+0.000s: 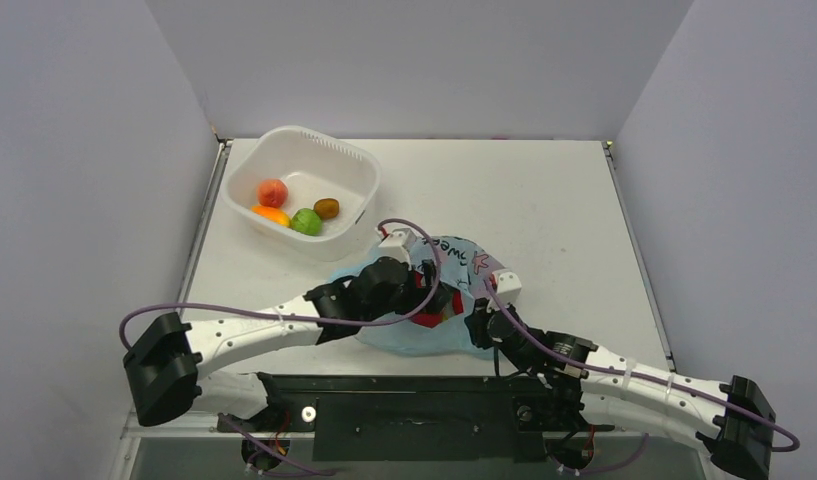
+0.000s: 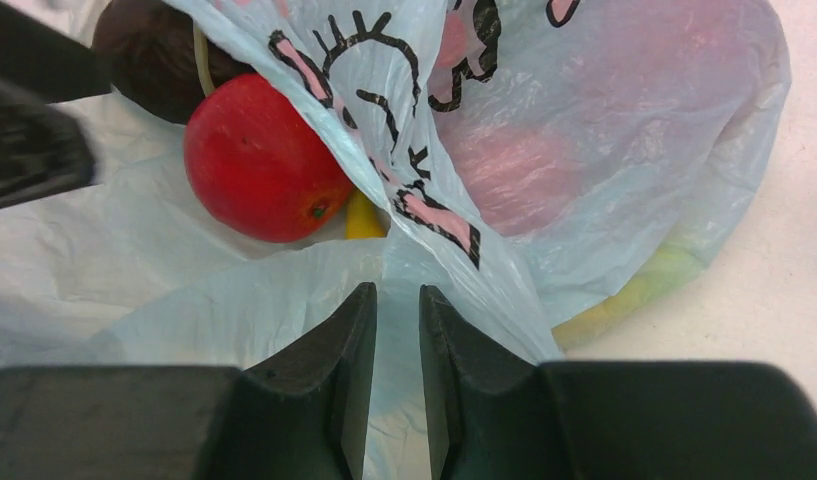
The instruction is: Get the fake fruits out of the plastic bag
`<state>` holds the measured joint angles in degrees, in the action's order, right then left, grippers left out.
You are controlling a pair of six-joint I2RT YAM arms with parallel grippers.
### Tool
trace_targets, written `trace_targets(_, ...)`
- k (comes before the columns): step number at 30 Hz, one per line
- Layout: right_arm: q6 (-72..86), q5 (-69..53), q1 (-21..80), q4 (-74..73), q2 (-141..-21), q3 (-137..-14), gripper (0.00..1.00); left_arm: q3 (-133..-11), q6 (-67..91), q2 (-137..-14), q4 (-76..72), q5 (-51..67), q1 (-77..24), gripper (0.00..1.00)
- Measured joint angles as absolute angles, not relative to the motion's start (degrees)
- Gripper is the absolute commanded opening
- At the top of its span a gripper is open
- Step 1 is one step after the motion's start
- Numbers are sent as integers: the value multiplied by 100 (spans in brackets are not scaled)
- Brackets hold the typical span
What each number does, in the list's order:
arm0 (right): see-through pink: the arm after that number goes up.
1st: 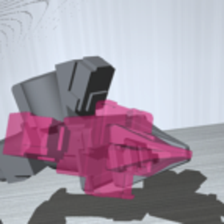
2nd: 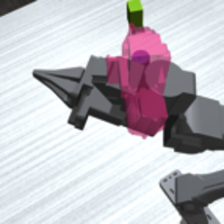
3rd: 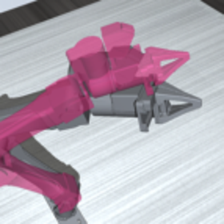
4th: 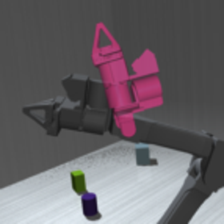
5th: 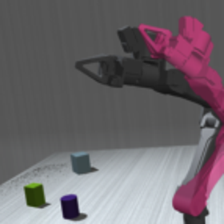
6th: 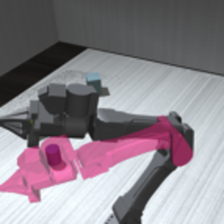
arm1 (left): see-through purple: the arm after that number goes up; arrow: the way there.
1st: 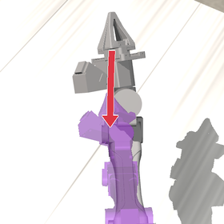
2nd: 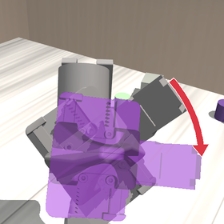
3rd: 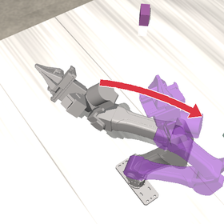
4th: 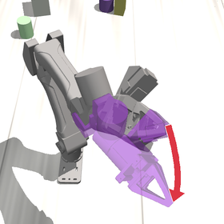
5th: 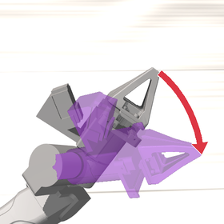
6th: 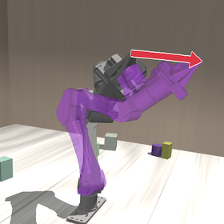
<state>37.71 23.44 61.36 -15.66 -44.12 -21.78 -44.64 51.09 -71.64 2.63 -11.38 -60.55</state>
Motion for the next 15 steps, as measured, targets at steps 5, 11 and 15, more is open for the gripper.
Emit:
trace_targets(5,3680,2086,5896,-1496,-3981,-1984,16,-5505,4770,-8128,956,-1590,-6239,75)
trace_targets(11,3684,2008,5662,-1463,-3826,-1942,15,-6176,4641,-8877,1669,-2154,-6517,73)
trace_targets(15,3693,2003,5655,-1457,-3601,-1835,15,-6386,4611,-9231,2196,-2510,-6659,81)
